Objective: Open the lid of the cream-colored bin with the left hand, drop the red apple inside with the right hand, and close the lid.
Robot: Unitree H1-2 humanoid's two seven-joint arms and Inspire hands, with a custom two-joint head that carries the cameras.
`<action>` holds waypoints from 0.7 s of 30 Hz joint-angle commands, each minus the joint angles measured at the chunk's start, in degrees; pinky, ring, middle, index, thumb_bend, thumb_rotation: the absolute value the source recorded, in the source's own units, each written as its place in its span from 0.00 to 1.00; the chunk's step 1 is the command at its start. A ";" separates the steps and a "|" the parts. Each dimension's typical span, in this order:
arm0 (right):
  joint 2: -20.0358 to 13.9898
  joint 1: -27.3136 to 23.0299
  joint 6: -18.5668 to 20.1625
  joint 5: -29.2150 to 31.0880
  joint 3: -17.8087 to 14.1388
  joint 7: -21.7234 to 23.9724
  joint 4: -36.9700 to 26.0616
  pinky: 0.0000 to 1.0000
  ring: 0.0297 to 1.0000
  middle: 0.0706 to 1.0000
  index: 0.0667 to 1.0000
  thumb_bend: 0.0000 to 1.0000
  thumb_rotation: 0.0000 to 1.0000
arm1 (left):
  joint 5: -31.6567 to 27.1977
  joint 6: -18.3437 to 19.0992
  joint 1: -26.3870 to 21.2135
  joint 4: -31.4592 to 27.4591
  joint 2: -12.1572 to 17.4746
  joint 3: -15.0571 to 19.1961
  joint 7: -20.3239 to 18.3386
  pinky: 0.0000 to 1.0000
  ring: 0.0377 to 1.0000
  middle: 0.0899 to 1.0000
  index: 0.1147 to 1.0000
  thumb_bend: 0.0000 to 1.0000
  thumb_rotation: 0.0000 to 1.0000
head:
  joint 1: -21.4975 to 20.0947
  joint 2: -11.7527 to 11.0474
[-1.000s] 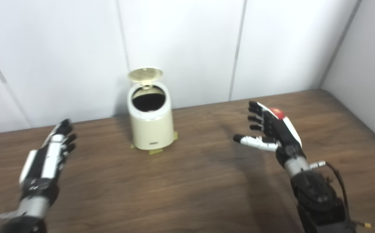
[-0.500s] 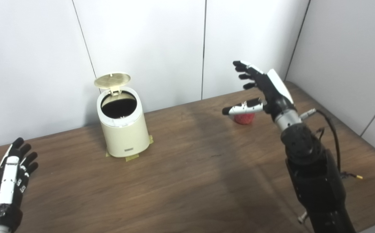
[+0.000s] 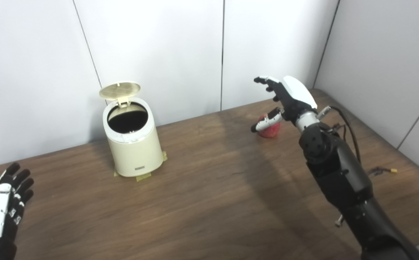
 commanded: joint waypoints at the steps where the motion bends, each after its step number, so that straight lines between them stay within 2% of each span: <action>1: -2.66 -4.01 -0.49 -1.48 0.85 0.18 0.54 0.70 0.86 0.88 0.85 0.94 0.07 | -1.34 -0.54 -0.80 -2.55 1.01 -0.11 0.84 0.97 0.94 0.94 0.96 0.40 0.79 | -0.03 0.09; 4: -4.01 -5.36 0.25 -2.58 3.03 1.45 3.24 0.73 0.88 0.90 0.85 0.95 0.08 | -1.72 -0.53 0.35 -3.82 1.12 -0.99 1.72 0.95 0.94 0.94 0.96 0.38 0.77 | 0.06 0.23; 11: -5.64 -8.33 1.09 -5.44 7.37 2.30 8.69 0.69 0.87 0.88 0.83 0.97 0.09 | -5.29 -0.51 2.73 -6.97 2.62 -3.27 4.48 0.97 0.95 0.94 0.98 0.35 0.75 | 0.32 0.68; 13: -5.99 -9.14 1.18 -6.21 8.30 2.55 9.96 0.73 0.89 0.89 0.84 0.96 0.10 | -6.19 -0.51 3.26 -7.56 3.37 -3.76 5.05 0.97 0.95 0.95 0.98 0.34 0.75 | 0.34 0.77; 15: -6.30 -9.88 1.23 -6.46 9.00 2.93 11.07 0.80 0.91 0.90 0.84 0.95 0.10 | -6.69 -0.51 3.73 -8.30 4.25 -4.46 6.02 0.96 0.95 0.95 0.98 0.34 0.77 | 0.34 0.80; 21: -7.35 -12.28 0.52 -7.29 11.65 4.73 15.16 0.84 0.91 0.89 0.81 0.96 0.11 | -8.85 -0.51 4.13 -9.46 6.37 -5.75 8.18 0.96 0.95 0.94 0.98 0.37 0.79 | 0.21 0.94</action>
